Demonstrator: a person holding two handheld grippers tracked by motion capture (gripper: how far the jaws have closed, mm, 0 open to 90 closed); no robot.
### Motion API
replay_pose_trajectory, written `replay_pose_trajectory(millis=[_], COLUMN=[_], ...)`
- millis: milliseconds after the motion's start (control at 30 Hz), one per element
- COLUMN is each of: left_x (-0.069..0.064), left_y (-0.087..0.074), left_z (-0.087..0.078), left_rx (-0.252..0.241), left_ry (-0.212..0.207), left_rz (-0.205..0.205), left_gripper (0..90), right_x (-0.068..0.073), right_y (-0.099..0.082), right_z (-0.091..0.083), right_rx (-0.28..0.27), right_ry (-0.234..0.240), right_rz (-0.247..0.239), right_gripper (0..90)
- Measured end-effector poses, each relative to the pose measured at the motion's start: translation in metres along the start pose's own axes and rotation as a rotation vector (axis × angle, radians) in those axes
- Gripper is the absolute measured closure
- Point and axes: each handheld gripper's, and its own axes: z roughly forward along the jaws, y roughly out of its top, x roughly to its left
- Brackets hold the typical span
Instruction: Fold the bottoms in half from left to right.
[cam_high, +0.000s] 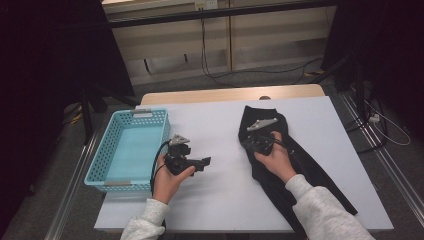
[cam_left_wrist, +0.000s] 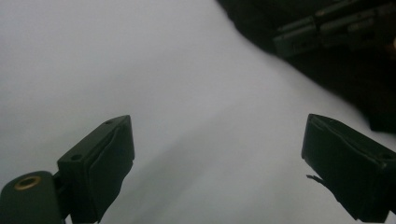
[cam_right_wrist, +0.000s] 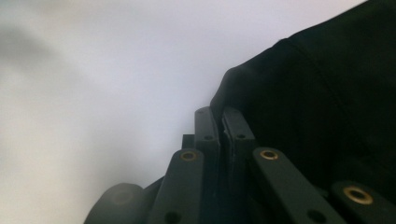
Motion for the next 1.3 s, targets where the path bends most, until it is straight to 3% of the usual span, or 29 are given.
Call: replay_pose_trajectory(millis=[33, 167, 200, 233, 267, 300, 333, 467, 500, 533, 567, 733, 767, 800, 833, 1033, 1167, 1300], left_x=[0.001, 0.004, 0.005, 0.007, 0.008, 0.008, 0.009, 0.010, 0.010, 0.010, 0.009, 0.006, 0.004, 0.004, 0.004, 0.003, 0.008, 0.012], left_y=[0.001, 0.001, 0.001, 0.002, 0.003, 0.003, 0.004, 0.007, 0.009, 0.009, 0.011, 0.016, 0.020, 0.020, 0.022, 0.034, 0.038, 0.044], left_z=[-0.001, -0.003, -0.004, -0.005, -0.006, -0.006, -0.006, -0.002, 0.001, 0.001, 0.008, 0.025, 0.035, 0.035, 0.040, 0.064, 0.083, 0.093], left_rx=[-0.010, -0.011, -0.006, -0.009, -0.011, -0.011, -0.017, -0.016, -0.020, -0.020, -0.013, 0.010, 0.025, 0.025, 0.025, 0.044, 0.060, 0.075], left_ry=[0.009, 0.024, 0.033, 0.043, 0.052, 0.052, 0.058, 0.069, 0.064, 0.064, 0.062, 0.060, 0.050, 0.050, 0.046, 0.054, 0.077, 0.075], left_rz=[-0.014, -0.032, -0.035, -0.040, -0.045, -0.045, -0.049, -0.049, -0.055, -0.055, -0.056, -0.039, -0.023, -0.023, -0.017, 0.004, -0.009, -0.021], left_gripper=[9.5, 9.4, 9.4, 9.4, 9.4, 9.4, 9.3, 9.1, 9.2, 9.2, 9.2, 10.0, 11.2, 12.7, 12.8, 15.5, 23.7, 31.3], right_x=[0.017, 0.054, 0.054, 0.070, 0.074, 0.074, 0.079, 0.071, 0.060, 0.060, 0.048, 0.020, 0.015, 0.015, 0.006, -0.010, -0.023, -0.030], right_y=[0.003, 0.007, 0.007, 0.007, 0.009, 0.009, 0.012, 0.014, 0.013, 0.013, 0.008, -0.010, -0.014, -0.014, -0.023, -0.045, -0.063, -0.074], right_z=[0.004, 0.013, 0.013, 0.015, 0.015, 0.015, 0.011, -0.003, -0.016, -0.016, -0.028, -0.054, -0.059, -0.059, -0.071, -0.092, -0.112, -0.123], right_rx=[0.009, 0.018, 0.018, 0.015, 0.019, 0.019, 0.017, -0.011, -0.027, -0.027, -0.037, -0.061, -0.073, -0.073, -0.074, -0.063, -0.071, -0.069], right_ry=[0.049, 0.168, 0.168, 0.255, 0.271, 0.271, 0.274, 0.253, 0.207, 0.207, 0.175, 0.078, 0.061, 0.061, 0.020, -0.051, -0.108, -0.134], right_rz=[-0.032, -0.089, -0.089, -0.086, -0.084, -0.084, -0.103, -0.096, -0.102, -0.102, -0.079, -0.016, -0.001, -0.001, 0.016, 0.052, 0.094, 0.118], right_gripper=[86.2, 84.7, 84.7, 77.2, 70.9, 70.9, 60.9, 55.9, 53.0, 53.0, 51.1, 48.3, 48.3, 48.3, 45.8, 45.0, 44.6, 44.6])
